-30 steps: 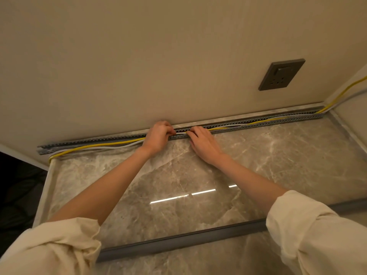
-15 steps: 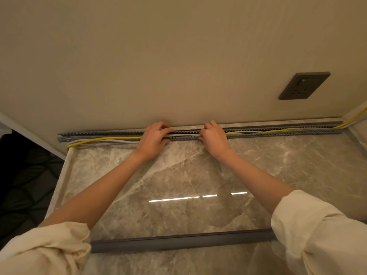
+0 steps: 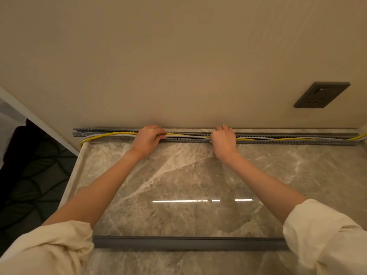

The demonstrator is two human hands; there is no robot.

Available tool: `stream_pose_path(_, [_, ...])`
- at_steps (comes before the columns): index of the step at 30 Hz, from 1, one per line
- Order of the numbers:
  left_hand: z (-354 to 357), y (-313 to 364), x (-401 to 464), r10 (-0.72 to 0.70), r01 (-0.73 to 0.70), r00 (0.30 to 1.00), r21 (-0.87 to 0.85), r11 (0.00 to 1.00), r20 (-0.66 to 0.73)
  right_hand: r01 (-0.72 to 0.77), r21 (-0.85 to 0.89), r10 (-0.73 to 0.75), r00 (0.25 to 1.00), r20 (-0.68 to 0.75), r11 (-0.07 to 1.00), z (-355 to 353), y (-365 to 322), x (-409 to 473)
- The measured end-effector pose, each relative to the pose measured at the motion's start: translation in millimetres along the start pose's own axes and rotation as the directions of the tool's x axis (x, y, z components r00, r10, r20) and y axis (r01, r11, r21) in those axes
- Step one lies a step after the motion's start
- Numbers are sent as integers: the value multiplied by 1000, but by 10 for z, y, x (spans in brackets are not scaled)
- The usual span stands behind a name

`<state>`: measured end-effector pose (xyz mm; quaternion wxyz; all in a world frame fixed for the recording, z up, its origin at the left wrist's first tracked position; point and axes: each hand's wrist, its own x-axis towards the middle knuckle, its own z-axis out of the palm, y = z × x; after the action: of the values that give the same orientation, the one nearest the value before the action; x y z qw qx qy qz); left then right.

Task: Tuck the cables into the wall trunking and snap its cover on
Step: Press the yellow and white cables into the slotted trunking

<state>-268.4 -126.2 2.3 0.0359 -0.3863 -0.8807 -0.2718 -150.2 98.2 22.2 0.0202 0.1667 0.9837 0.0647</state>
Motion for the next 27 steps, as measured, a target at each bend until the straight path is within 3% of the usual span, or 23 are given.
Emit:
stream_pose_path(3, [26,-14,29,-189,182,982,-170,968,-25,-21,18,21,1000,-22,1000,-2,-80,-21])
stream_pose_path(5, [30,-23,36,-232,223,973,-205,953,-18,52,80,-45,995,-85,995,18,-130,-26])
stream_pose_path(9, [16,-19,54,-176,178,984,-138,974,23,393,199,-370,918,-144,898,40,-337,-29])
stream_pose_path(12, [0,-33,68,-88,92,994,-54,994,66,491,202,-469,871,-150,847,49,-527,-10])
stream_pose_path(19, [-46,-128,-115,104,-118,990,156,981,94,501,138,-476,861,-181,854,62,-735,132])
stream_pose_path(22, [-96,-186,-201,90,-108,990,181,977,105,476,112,-457,875,-160,872,49,-781,183])
stream_pose_path(27, [-299,-418,-342,3,6,999,179,984,-50,428,138,-410,901,-146,893,9,-867,204])
